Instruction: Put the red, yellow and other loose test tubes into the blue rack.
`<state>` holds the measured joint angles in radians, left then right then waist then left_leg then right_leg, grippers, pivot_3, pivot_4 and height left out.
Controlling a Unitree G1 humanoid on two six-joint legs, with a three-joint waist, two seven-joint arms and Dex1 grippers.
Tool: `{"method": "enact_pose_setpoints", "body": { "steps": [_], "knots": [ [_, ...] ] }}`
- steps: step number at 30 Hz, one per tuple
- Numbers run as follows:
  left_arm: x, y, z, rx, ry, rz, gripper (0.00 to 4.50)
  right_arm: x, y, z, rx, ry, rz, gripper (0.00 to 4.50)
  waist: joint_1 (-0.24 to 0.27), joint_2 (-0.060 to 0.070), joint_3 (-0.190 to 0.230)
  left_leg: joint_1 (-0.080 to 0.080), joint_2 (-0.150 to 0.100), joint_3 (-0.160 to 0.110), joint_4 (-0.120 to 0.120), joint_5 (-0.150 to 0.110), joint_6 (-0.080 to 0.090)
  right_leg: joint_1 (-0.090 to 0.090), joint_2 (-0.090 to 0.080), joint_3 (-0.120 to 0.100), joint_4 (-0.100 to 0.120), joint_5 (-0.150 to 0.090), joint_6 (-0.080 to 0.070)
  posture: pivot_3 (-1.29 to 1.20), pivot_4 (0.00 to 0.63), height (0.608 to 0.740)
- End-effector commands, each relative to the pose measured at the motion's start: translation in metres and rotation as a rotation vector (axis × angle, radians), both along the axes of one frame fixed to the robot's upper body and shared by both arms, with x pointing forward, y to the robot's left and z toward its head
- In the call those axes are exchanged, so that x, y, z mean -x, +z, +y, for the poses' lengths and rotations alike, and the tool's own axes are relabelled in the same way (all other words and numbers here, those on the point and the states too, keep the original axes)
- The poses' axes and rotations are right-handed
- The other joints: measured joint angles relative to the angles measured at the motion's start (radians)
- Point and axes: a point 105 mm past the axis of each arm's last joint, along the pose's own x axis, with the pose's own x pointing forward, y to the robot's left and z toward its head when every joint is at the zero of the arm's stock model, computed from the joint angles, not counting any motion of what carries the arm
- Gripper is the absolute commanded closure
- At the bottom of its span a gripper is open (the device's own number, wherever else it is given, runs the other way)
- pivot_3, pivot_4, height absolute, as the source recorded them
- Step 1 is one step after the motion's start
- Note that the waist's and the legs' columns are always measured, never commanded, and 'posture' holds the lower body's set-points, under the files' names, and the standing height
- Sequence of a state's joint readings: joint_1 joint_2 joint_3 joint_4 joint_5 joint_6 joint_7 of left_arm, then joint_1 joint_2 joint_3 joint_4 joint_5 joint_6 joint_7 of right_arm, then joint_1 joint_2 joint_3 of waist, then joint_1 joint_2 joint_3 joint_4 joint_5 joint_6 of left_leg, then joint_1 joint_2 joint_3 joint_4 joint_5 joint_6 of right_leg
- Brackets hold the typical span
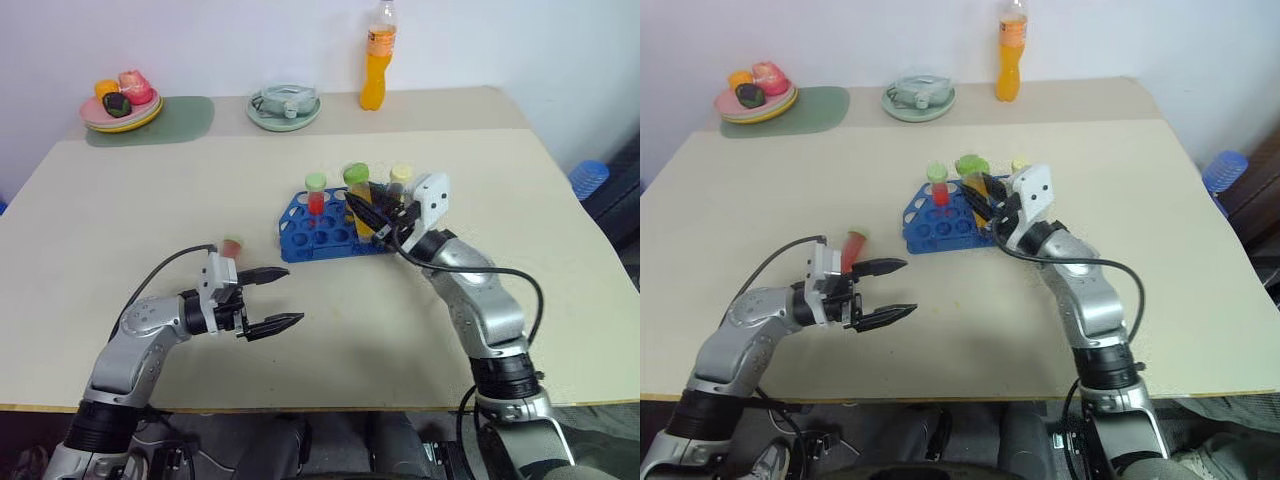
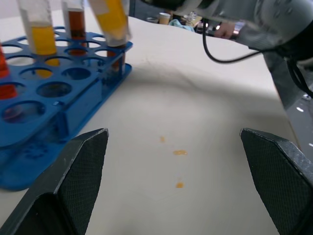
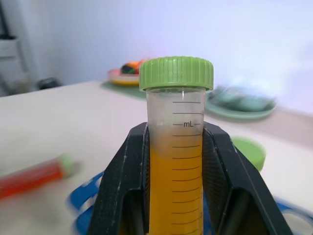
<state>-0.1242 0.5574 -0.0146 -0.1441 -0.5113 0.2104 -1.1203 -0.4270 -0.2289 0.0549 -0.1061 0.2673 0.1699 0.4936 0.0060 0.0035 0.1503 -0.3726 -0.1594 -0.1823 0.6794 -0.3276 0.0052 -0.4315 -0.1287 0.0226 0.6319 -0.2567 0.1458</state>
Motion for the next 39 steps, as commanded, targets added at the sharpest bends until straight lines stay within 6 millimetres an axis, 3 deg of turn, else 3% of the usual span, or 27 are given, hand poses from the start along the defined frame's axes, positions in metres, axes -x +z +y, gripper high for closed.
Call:
{"method": "enact_pose_setpoints", "body": {
  "steps": [1,13,27,39],
  "knots": [
    [-0.007,0.009,0.007,0.029,0.042,-0.037,0.08,0.001,0.009,0.001,-0.025,-0.047,-0.11,3.46,-0.001,0.0,0.0,0.0,0.0,0.0,0.0,0.0,0.0,0.0,0.0,0.0,0.0,0.0,0.0,0.0,0.15,0.74],
    [-0.032,0.015,0.026,0.124,0.241,-0.103,0.08,-0.005,-0.016,0.008,-0.052,-0.113,-0.146,3.46,-0.021,0.0,0.0,0.001,0.001,-0.001,-0.001,0.001,-0.001,0.0,0.001,0.0,0.001,0.0,0.0,0.0,0.15,0.74],
    [-0.026,0.011,0.023,0.127,0.238,-0.11,0.08,-0.021,-0.033,0.02,-0.071,-0.148,-0.151,3.46,-0.026,0.0,0.0,0.002,0.001,-0.001,-0.001,0.001,-0.002,0.001,0.002,0.0,0.001,0.0,0.0,0.0,0.15,0.74],
    [-0.026,0.013,0.024,0.133,0.239,-0.109,0.08,-0.017,-0.049,0.027,-0.078,-0.139,-0.125,3.46,-0.026,0.0,-0.001,0.005,0.001,-0.001,-0.001,0.001,-0.002,0.003,0.002,0.001,0.002,0.0,0.0,0.0,0.15,0.74]
  ]
}}
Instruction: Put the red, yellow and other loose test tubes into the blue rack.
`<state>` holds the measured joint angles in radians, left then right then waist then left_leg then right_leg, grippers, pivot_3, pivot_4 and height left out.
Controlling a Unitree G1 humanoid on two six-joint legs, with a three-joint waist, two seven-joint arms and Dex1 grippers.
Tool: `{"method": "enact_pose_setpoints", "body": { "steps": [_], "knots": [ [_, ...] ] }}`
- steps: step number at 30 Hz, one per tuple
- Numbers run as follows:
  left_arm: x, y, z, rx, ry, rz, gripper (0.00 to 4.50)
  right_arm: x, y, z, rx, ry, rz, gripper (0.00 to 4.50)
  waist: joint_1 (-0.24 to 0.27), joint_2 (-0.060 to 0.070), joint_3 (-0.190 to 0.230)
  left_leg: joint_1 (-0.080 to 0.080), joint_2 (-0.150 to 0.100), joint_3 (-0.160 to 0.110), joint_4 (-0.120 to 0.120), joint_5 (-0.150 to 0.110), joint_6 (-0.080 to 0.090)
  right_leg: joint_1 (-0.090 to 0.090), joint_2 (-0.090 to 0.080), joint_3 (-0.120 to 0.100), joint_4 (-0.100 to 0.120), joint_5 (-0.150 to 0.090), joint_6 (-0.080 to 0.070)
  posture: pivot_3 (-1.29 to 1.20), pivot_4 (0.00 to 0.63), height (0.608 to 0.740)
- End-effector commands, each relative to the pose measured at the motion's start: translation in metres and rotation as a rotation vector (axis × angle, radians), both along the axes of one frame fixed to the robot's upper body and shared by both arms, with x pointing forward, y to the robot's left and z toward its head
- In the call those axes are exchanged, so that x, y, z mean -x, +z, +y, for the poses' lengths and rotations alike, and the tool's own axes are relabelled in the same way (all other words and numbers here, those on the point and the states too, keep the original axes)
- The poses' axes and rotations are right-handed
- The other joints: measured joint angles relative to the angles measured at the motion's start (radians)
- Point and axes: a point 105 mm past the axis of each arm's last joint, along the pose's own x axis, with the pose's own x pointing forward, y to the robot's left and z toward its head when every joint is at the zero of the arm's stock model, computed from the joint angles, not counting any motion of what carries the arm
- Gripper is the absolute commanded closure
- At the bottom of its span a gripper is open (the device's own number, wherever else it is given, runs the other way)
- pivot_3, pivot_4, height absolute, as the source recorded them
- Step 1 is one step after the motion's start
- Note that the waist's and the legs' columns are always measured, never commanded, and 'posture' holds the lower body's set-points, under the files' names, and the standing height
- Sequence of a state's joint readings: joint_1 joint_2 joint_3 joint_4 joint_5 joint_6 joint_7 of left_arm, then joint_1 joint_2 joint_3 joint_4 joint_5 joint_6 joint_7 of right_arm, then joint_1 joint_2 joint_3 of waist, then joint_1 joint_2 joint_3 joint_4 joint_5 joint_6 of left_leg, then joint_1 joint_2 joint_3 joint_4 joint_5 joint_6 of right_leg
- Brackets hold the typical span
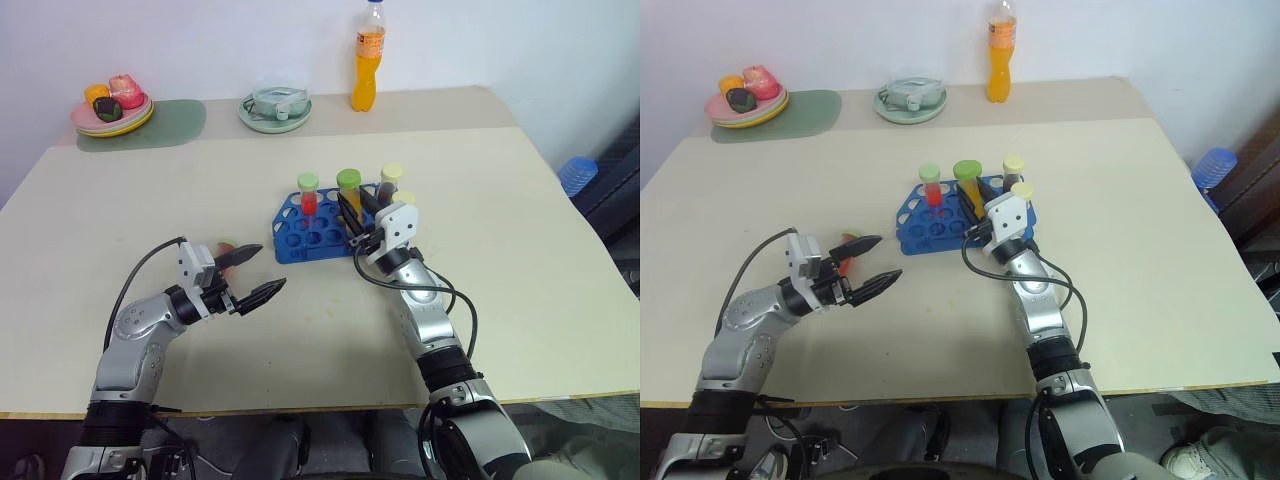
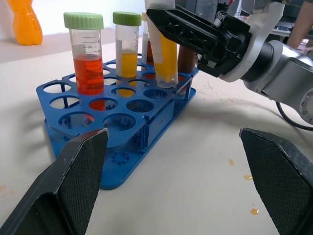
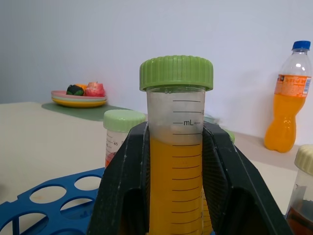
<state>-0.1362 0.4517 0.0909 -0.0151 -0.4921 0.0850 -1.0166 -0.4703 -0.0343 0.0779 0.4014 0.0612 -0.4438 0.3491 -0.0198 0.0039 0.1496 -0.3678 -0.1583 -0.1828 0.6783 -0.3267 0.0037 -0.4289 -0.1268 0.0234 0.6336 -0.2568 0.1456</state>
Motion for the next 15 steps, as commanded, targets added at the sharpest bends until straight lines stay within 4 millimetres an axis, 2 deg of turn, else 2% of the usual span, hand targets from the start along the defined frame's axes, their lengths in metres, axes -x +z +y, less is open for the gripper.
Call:
{"method": "enact_pose_setpoints", "body": {
  "steps": [1,10,14,15],
  "knots": [
    [0.0008,0.011,-0.0003,0.009,-0.003,-0.038,0.08,0.0015,-0.0089,0.0062,-0.001,0.012,0.028,3.46,0.0,0.0,0.0,0.0,0.0,0.0,0.0,0.0,0.0,0.0,0.0,0.0,0.0,0.0,0.0,0.0,0.15,0.74],
    [0.0005,0.0126,-0.0003,0.012,0.002,-0.038,0.08,0.0045,-0.0128,0.0072,-0.03,0.044,0.045,3.46,0.0,0.0,0.0,0.0,0.0,0.0,0.0,0.0,0.0,0.0,0.0,0.0,0.0,0.0,0.0,0.0,0.15,0.74],
    [0.0003,0.0123,0.0,0.018,0.007,-0.037,0.08,0.0053,-0.0107,0.0045,-0.047,0.046,0.033,1.89,-0.001,0.0,0.0,0.0,0.0,0.0,-0.001,0.0,0.0,0.0,0.0,0.0,0.0,0.0,0.0,0.0,0.15,0.74],
    [0.0003,0.0122,0.0,0.018,0.008,-0.037,0.08,0.0049,-0.0107,0.0042,-0.04,0.042,0.029,1.32,-0.001,0.0,0.0,0.0,0.0,0.0,-0.001,0.0,0.0,0.0,0.0,0.0,0.0,0.0,0.0,0.0,0.15,0.74]
  ]
}}
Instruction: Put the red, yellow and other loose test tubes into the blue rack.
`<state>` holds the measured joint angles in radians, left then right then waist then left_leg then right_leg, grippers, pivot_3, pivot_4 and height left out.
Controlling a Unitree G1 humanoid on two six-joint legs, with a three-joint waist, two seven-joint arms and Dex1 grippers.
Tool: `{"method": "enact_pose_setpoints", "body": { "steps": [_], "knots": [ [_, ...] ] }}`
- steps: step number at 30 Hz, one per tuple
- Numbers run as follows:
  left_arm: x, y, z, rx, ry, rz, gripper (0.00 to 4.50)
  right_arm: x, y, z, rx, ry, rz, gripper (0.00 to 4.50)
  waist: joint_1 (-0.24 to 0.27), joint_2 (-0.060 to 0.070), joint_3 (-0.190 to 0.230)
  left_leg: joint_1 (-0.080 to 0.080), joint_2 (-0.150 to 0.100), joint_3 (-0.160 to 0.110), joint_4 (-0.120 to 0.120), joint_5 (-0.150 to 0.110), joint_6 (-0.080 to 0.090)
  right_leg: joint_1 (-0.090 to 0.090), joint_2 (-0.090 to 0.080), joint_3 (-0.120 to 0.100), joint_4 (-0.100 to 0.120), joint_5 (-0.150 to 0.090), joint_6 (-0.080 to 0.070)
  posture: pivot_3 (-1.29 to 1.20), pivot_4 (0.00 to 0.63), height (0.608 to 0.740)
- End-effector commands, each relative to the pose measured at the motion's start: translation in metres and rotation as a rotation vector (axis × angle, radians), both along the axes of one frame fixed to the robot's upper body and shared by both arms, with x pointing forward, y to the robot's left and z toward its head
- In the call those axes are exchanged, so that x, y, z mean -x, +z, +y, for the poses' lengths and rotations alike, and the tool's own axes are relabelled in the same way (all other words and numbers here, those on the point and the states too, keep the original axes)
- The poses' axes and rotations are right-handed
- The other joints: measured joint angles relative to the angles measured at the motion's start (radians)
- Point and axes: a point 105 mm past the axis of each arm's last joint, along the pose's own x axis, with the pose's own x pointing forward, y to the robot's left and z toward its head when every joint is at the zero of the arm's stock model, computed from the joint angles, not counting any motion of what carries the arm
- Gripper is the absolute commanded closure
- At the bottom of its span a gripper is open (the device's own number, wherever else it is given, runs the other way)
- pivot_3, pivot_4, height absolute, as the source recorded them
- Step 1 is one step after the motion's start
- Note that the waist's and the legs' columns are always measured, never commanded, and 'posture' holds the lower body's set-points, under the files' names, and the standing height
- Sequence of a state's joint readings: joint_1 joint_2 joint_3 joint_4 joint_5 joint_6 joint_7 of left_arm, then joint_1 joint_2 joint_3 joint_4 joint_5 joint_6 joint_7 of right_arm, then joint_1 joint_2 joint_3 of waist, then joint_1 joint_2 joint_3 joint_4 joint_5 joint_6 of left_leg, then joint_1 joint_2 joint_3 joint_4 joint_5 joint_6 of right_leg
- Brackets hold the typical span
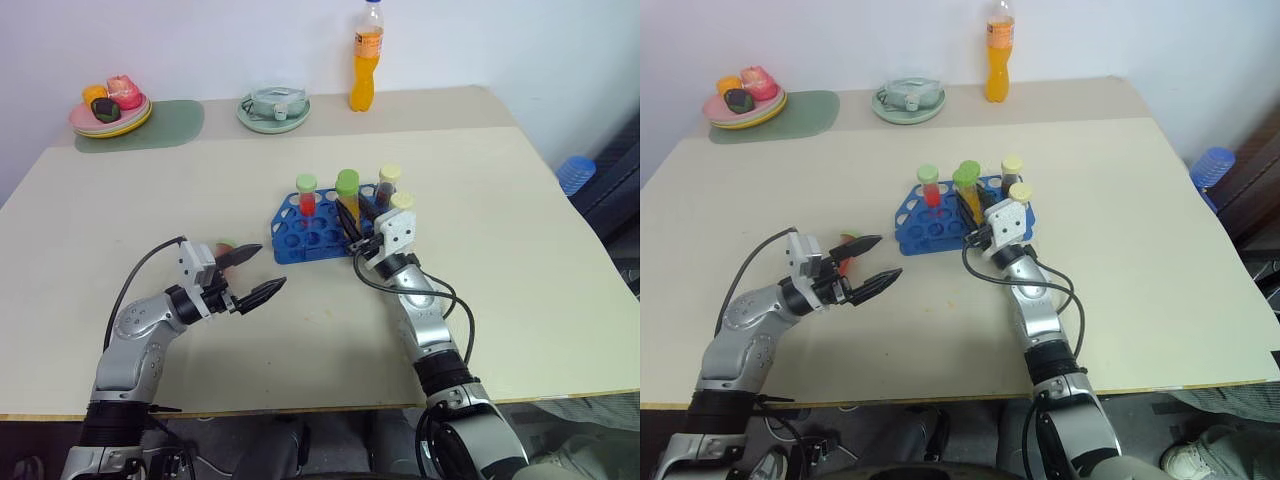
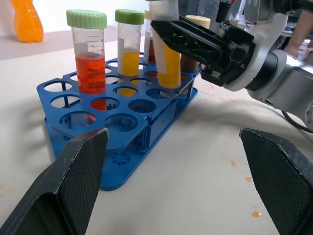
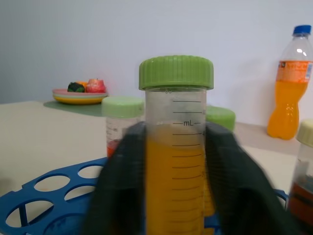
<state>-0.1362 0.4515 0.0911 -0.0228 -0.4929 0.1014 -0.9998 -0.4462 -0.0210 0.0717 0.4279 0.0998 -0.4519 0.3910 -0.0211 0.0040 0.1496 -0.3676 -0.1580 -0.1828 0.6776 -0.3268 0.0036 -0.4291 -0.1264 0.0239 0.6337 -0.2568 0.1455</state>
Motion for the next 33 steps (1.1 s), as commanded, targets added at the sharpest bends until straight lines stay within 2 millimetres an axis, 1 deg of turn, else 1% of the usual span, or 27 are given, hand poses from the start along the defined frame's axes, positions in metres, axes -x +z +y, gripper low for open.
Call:
{"method": "enact_pose_setpoints", "body": {
  "steps": [1,2,3,9,12,16,19,22,25,28,29,31,33],
  "knots": [
    [0.001,0.012,0.0,0.016,-0.004,-0.046,0.08,0.002,0.002,0.004,-0.004,0.01,-0.02,0.81,0.001,0.0,0.0,0.0,0.0,0.0,0.0,0.0,0.0,0.0,0.0,0.0,0.0,0.0,0.0,0.0,0.15,0.74],
    [0.001,0.012,0.0,0.017,0.001,-0.046,0.08,0.002,0.002,0.003,0.005,0.001,-0.024,0.32,0.001,0.0,0.0,0.0,0.0,0.0,0.0,0.0,0.0,0.0,0.0,0.0,0.0,0.0,0.0,0.0,0.15,0.74],
    [0.001,0.012,0.001,0.019,0.005,-0.047,0.08,0.002,0.001,0.003,0.019,-0.004,-0.028,0.04,0.001,0.0,0.0,0.0,0.0,0.0,0.0,0.0,0.0,0.0,0.0,0.0,0.0,0.0,0.0,0.0,0.15,0.74],
    [-0.002,0.017,0.001,0.037,0.032,-0.055,0.08,0.008,0.0,-0.003,0.095,0.009,-0.06,0.04,0.005,0.0,0.0,0.0,0.0,0.0,0.0,0.0,0.0,0.0,0.0,0.0,0.0,0.0,0.0,0.0,0.15,0.74],
    [-0.006,0.024,0.003,0.076,0.066,-0.054,0.08,0.018,0.0,-0.013,0.147,0.037,-0.074,0.04,0.008,0.0,0.0,0.0,0.0,0.0,0.0,0.0,0.0,0.0,0.0,0.0,0.0,0.0,0.0,0.0,0.15,0.74],
    [-0.013,0.031,0.012,0.1,0.135,-0.045,0.08,0.033,-0.002,-0.033,0.206,0.066,-0.04,0.04,0.008,0.0,0.0,0.0,0.0,0.0,0.0,0.0,0.0,0.0,0.0,0.0,0.0,0.0,0.0,0.0,0.15,0.74],
    [-0.018,0.036,0.017,0.114,0.177,-0.027,0.08,0.045,-0.008,-0.053,0.258,0.067,0.014,0.04,0.009,0.0,0.0,0.0,0.0,0.0,0.0,0.0,0.0,0.0,0.0,0.001,-0.001,0.0,0.0,0.0,0.15,0.74],
    [-0.022,0.042,0.02,0.125,0.228,-0.024,0.08,0.055,-0.009,-0.069,0.297,0.06,0.049,0.04,0.012,0.0,0.0,-0.001,0.0,0.0,0.0,0.0,0.0,0.0,0.0,0.001,-0.001,0.0,0.0,0.0,0.15,0.74],
    [-0.032,0.044,0.03,0.101,0.374,-0.018,0.08,0.067,-0.001,-0.081,0.321,0.091,0.073,0.04,0.014,0.0,0.0,-0.001,0.0,0.0,0.0,0.0,0.0,0.0,0.0,0.001,-0.001,0.0,0.0,0.0,0.15,0.74],
    [-0.04,0.048,0.039,0.096,0.513,0.042,0.08,0.089,0.015,-0.08,0.348,0.226,0.091,0.04,0.018,0.0,0.0,-0.002,0.0,0.0,0.001,0.0,0.0,0.0,-0.001,0.001,-0.001,0.0,0.0,0.0,0.15,0.74],
    [-0.043,0.052,0.041,0.114,0.54,0.089,0.08,0.098,0.022,-0.078,0.36,0.286,0.092,0.04,0.02,-0.001,0.0,-0.002,0.0,0.0,0.001,0.0,0.0,0.0,-0.001,0.001,-0.001,0.0,0.0,0.0,0.15,0.74],
    [-0.048,0.056,0.045,0.113,0.607,0.174,0.08,0.107,0.036,-0.077,0.388,0.352,0.08,0.04,0.028,-0.002,0.001,-0.002,0.0,0.0,0.001,0.0,0.0,0.0,-0.001,0.001,-0.002,0.0,0.0,0.0,0.15,0.74],
    [-0.052,0.048,0.051,0.036,0.689,0.385,0.08,0.11,0.05,-0.076,0.387,0.387,0.066,0.04,0.034,-0.003,0.001,-0.003,0.0,0.0,0.002,0.0,0.0,0.0,-0.001,0.001,-0.001,0.0,0.0,0.0,0.15,0.74]
  ]
}}
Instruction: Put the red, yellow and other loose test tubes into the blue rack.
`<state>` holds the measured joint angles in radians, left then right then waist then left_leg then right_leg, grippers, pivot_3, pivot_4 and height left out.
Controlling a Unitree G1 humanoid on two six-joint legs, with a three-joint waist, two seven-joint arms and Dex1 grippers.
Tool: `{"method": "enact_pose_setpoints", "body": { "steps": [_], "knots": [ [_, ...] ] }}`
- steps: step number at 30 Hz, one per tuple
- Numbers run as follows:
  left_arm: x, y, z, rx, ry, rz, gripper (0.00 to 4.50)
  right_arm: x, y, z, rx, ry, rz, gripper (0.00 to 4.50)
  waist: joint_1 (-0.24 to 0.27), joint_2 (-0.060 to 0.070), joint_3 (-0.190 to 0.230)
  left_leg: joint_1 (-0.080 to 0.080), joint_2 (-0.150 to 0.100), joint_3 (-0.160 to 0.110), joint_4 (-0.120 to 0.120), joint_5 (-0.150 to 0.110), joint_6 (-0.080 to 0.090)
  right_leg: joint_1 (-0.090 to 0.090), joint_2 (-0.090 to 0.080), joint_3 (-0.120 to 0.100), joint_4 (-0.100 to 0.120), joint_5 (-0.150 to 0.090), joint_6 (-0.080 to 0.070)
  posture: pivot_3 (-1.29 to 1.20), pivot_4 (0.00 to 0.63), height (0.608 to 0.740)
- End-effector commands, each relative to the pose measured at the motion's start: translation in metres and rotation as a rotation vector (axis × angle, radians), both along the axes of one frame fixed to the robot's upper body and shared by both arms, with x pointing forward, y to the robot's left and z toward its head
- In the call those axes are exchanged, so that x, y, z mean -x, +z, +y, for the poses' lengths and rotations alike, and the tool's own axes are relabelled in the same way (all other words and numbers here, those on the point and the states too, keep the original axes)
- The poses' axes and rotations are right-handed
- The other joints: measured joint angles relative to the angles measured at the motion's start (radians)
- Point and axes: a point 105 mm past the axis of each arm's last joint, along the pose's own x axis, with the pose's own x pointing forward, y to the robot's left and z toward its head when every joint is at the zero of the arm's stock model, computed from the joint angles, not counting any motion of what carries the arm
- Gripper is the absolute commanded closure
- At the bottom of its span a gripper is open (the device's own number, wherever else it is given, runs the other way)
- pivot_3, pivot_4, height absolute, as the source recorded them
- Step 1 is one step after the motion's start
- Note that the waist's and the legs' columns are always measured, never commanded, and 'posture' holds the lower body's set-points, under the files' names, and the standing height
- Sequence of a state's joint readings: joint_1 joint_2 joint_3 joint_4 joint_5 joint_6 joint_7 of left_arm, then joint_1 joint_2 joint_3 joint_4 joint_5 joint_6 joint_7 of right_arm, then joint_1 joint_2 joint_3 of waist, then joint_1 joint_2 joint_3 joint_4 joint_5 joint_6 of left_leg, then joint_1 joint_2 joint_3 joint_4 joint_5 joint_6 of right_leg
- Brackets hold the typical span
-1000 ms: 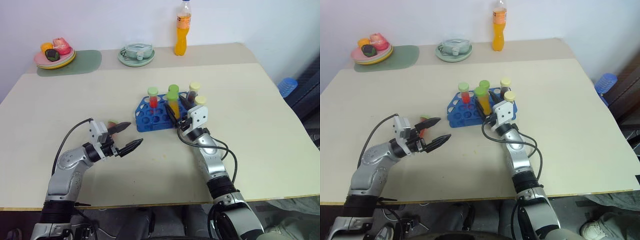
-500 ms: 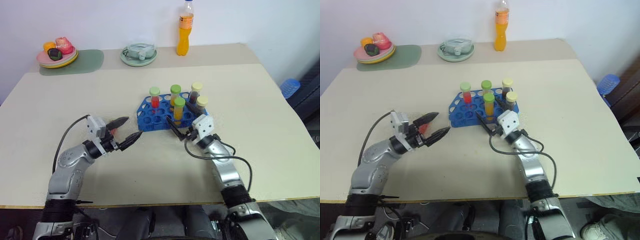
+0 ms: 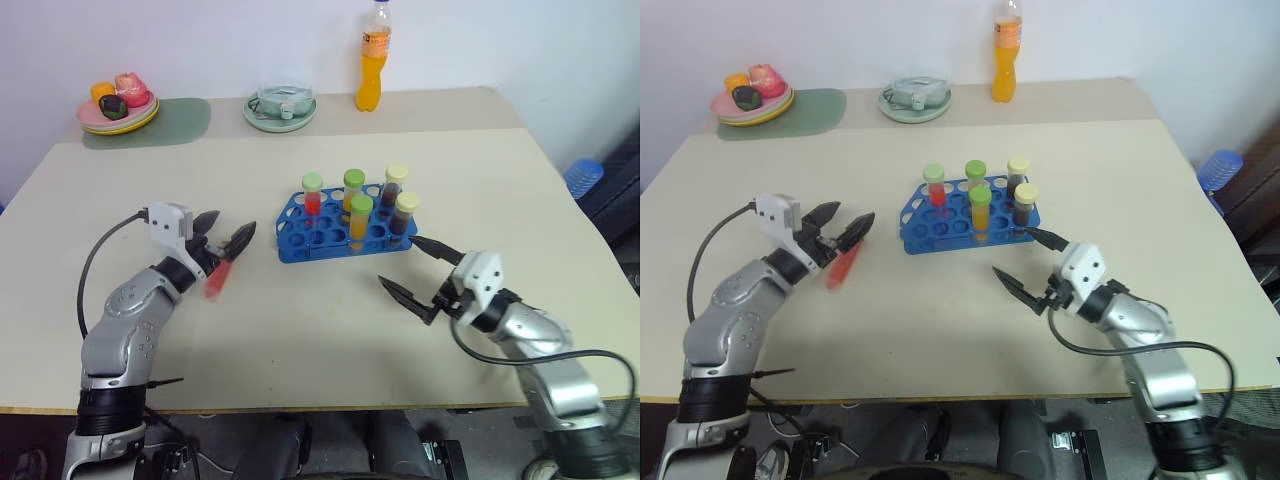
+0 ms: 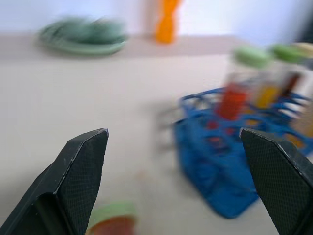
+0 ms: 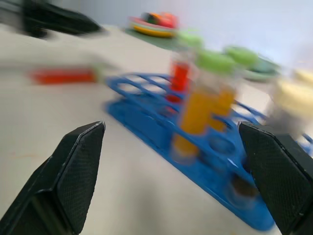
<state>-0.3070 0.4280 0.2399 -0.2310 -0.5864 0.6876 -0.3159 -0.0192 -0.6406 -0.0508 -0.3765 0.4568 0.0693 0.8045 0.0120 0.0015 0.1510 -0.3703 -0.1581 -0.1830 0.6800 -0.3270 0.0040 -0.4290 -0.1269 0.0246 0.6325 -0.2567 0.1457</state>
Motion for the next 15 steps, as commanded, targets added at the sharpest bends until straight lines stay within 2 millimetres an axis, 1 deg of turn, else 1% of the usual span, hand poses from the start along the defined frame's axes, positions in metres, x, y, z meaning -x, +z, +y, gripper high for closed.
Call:
{"method": "enact_pose_setpoints", "body": {
  "steps": [1,4,6,9,11,13,15],
  "knots": [
    [0.0,0.002,0.013,-0.045,0.103,0.276,0.08,0.01,0.035,0.007,-0.04,0.097,-0.045,0.04,0.002,-0.001,0.0,0.0,0.0,0.0,0.0,0.0,0.0,0.0,0.0,0.0,0.0,0.0,0.0,0.0,0.15,0.74],
    [-0.005,0.012,0.009,-0.077,0.061,0.448,0.08,0.014,0.048,0.013,-0.044,0.161,-0.024,0.04,0.005,-0.003,0.001,-0.001,-0.001,0.0,0.002,0.0,0.0,0.0,0.0,0.0,0.0,0.0,0.0,0.0,0.15,0.74],
    [-0.008,0.025,0.006,-0.063,0.06,0.475,0.08,0.015,0.053,0.016,-0.053,0.19,-0.008,0.04,0.004,-0.004,0.001,-0.002,-0.001,-0.002,0.002,0.0,0.0,0.0,0.0,-0.001,0.0,0.0,0.0,0.0,0.15,0.74],
    [-0.016,0.025,0.007,-0.069,0.068,0.557,0.08,0.016,0.051,0.019,-0.049,0.221,0.026,0.04,0.002,-0.004,0.001,-0.002,-0.001,-0.002,0.001,0.0,0.0,-0.001,0.0,-0.001,0.0,0.0,0.0,0.0,0.15,0.74],
    [-0.019,0.025,0.007,-0.094,0.074,0.576,0.08,0.015,0.05,0.018,-0.031,0.224,0.032,0.04,-0.001,-0.004,0.001,-0.002,-0.001,-0.002,0.001,0.0,0.0,-0.002,0.0,-0.001,0.0,0.0,0.0,0.0,0.15,0.74],
    [-0.023,0.019,0.001,-0.112,0.065,0.626,0.08,0.014,0.046,0.015,-0.003,0.23,0.046,0.04,0.001,-0.004,0.001,-0.002,-0.001,-0.002,0.001,0.0,0.0,-0.002,0.0,-0.001,0.001,0.0,0.0,0.0,0.15,0.74],
    [-0.028,0.012,0.001,-0.108,0.093,0.679,0.08,0.013,0.044,0.013,0.01,0.229,0.05,0.04,0.004,-0.004,0.002,-0.002,-0.001,-0.002,0.001,0.0,0.0,-0.002,0.0,-0.001,0.001,0.0,0.0,0.0,0.15,0.74]
  ]
}}
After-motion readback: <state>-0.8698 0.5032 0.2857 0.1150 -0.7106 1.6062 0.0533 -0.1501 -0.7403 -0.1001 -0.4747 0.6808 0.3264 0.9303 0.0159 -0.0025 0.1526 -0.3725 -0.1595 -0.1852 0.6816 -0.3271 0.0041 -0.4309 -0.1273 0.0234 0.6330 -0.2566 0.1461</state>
